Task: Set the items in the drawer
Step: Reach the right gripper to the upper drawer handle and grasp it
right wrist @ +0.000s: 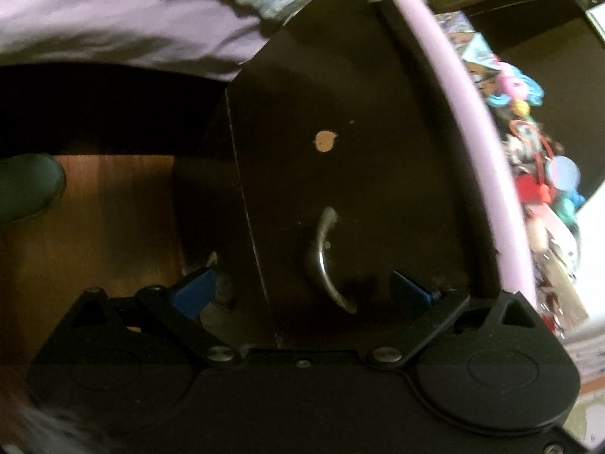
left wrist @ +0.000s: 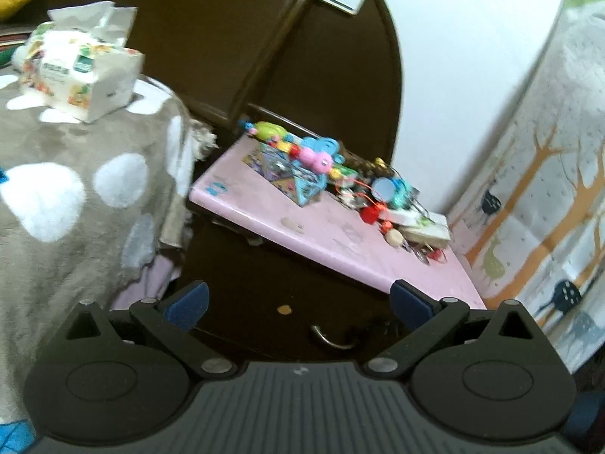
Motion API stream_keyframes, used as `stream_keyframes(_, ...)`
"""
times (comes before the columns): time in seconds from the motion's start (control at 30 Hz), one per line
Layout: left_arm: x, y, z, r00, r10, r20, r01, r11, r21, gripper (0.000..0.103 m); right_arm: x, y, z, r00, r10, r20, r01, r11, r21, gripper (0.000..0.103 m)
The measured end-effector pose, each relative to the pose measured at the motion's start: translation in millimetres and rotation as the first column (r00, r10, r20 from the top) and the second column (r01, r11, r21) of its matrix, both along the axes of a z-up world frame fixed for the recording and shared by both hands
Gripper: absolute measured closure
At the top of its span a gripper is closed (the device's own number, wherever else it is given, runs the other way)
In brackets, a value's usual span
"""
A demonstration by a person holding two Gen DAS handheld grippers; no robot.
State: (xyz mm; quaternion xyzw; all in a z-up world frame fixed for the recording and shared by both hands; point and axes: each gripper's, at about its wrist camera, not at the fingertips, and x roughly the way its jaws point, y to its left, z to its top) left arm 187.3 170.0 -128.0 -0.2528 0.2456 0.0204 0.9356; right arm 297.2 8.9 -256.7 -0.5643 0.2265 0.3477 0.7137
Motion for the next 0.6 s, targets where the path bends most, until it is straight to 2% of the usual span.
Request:
stream_keyframes(0.07,0,9,-4,1.000,0.028,-0.010,-0.028,0.999,-0.045,0.001,3,4,-7,1.000,0.012,0.003,-0.012,0.999,-0.031,0.010)
stream_keyframes(0.1,-1,12,-5,0.999,0.032,-0.012,-0.033,0.997,-0.065,0.001,5,6,-10,1.000,0.015,0.003,-0.015,0.999,-0.048,0.038)
stream_keyframes(0.13,-1,15,-7,0.999,0.032,-0.013,-0.032,0.996,-0.081,0.001,7,8,-14,1.000,0.018,0.004,-0.017,0.998,-0.066,0.060)
stream_keyframes(0.2,-2,17,-7,0.999,0.034,-0.016,-0.035,0.996,-0.085,0.001,11,10,-19,1.000,0.024,0.010,-0.023,0.996,-0.090,0.063)
stream_keyframes(0.33,-2,16,-8,1.000,0.023,-0.021,-0.025,0.997,-0.077,0.001,8,12,-21,0.998,0.066,0.013,-0.063,0.988,-0.143,0.062)
stream_keyframes(0.43,-2,13,-7,1.000,0.014,-0.021,-0.015,0.997,-0.070,0.001,8,11,-20,0.998,0.069,0.011,-0.067,0.987,-0.148,0.062)
stream_keyframes(0.53,-3,12,-7,1.000,0.008,-0.016,-0.009,0.998,-0.063,0.001,8,10,-14,0.999,0.041,0.016,-0.039,0.990,-0.138,0.073)
stream_keyframes(0.6,-3,11,-6,1.000,0.005,-0.008,-0.005,0.998,-0.058,0.001,9,10,-10,1.000,0.017,0.005,-0.017,0.991,-0.133,0.075)
